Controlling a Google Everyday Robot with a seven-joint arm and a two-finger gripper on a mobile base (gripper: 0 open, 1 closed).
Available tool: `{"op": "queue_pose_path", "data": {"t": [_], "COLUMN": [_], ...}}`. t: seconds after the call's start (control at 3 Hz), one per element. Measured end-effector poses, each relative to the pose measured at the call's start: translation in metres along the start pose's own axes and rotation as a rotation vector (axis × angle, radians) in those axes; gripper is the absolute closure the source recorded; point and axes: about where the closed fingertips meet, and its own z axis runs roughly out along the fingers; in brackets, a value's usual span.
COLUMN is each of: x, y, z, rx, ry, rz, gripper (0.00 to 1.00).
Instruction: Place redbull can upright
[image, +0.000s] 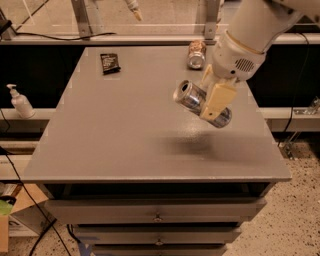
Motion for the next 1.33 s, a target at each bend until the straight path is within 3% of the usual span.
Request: {"op": "queue_pose_path", "data": {"t": [0.33, 0.67, 1.0, 1.33], "x": [-0.009, -0.016, -0.02, -0.021], "y": [0.004, 0.01, 0.013, 0.011], "z": [-0.016, -0.025, -0.024, -0.015], "rx": [-0.003, 0.032, 0.066, 0.09], "ry": [-0.205, -0.394, -0.565, -0.691], "rz": [0.011, 0.03, 0.053, 0.068], "gripper": [1.0, 1.0, 1.0, 1.0]}}
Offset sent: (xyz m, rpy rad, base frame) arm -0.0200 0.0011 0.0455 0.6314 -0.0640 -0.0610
